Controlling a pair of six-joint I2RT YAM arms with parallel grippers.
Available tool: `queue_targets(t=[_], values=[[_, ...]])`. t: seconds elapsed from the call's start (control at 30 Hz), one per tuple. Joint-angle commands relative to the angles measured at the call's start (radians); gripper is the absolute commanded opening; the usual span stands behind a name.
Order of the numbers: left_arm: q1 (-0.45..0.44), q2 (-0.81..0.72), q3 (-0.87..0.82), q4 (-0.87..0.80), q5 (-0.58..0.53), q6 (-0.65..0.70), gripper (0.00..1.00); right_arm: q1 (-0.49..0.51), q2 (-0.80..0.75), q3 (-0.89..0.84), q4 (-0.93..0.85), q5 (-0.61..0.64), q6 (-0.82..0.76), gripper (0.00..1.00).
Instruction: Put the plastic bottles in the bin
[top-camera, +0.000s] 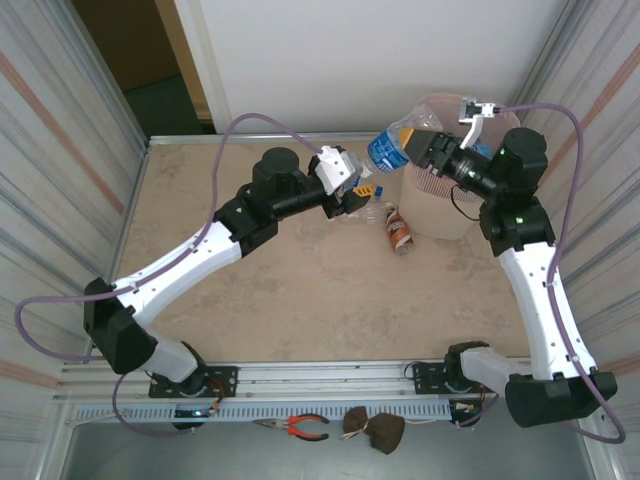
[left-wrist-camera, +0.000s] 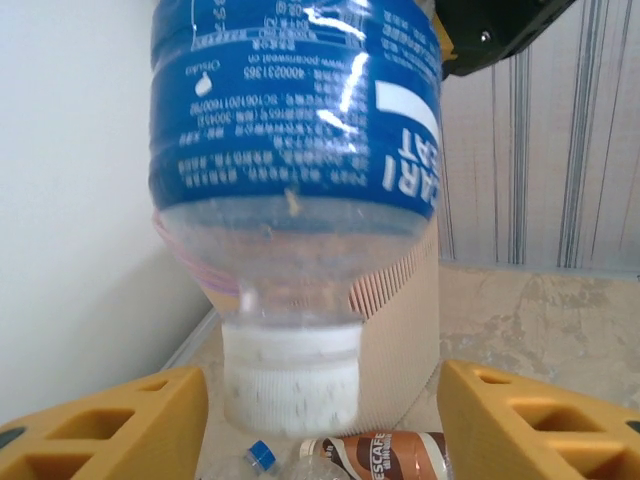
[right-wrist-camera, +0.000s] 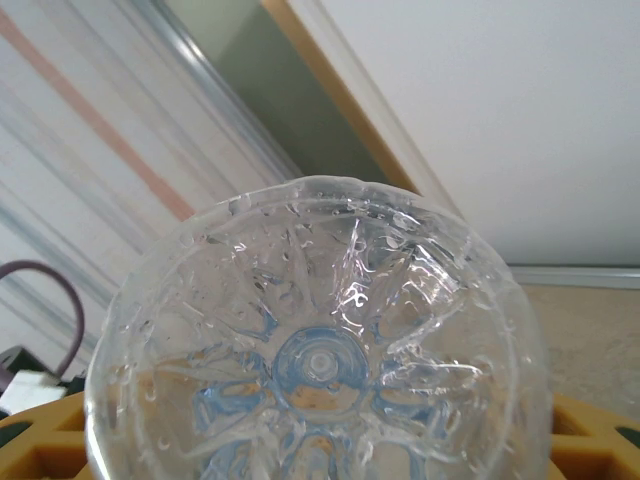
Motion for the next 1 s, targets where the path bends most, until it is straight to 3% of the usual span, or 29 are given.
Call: queue_targets(t=[0.0,0.3,0.53,0.97], values=[[-0.006,-0.059,-0.003,0.013,-0.012,-0.008,0.65,-0.049,0.012,0.055,-0.005,0.074,-0.007,0.47],[-0.004,-0.125,-0.054,-0.013,-0.048,0.0,0.68,-0.22,0.116,0.126,-0.033,0.246,-0.046,0.45],[-0.003,-0.147,-0.065,-0.047,-0.065,0.006,0.69,-0.239,0.225,0.128,0.078,0.371,-0.296,0.43],[-0.004,-0.159,-0.075,-0.074,-0.07,-0.014,0.69,-0.204,0.487,0.088,0.426,0.283,-0.6,0.42]])
